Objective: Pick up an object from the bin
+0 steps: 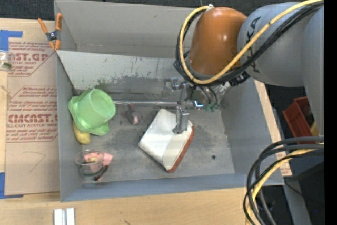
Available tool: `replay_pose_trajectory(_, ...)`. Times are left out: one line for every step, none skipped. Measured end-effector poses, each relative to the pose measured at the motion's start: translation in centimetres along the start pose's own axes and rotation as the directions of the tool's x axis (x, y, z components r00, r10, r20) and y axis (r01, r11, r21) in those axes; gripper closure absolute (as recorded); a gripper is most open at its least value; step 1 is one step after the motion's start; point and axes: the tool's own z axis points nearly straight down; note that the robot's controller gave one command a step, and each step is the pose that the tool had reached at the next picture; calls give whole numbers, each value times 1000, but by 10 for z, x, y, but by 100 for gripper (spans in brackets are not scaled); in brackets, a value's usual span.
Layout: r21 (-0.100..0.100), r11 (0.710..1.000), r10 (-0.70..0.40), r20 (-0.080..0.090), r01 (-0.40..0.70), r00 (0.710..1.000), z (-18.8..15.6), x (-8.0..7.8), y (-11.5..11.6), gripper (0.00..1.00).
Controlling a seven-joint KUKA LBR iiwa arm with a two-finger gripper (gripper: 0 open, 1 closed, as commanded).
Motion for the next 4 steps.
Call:
replay_pose_trajectory(-2,963,-269,-5,269,963,23,11,7,0)
replay_pose_trajectory(0,908,-420,2,420,908,30,3,13,0)
replay_pose_trajectory(-6,783,-621,-3,621,783,93,-4,22,0)
replay_pose_trajectory(1,741,-672,7,672,741,87,-7,26,100)
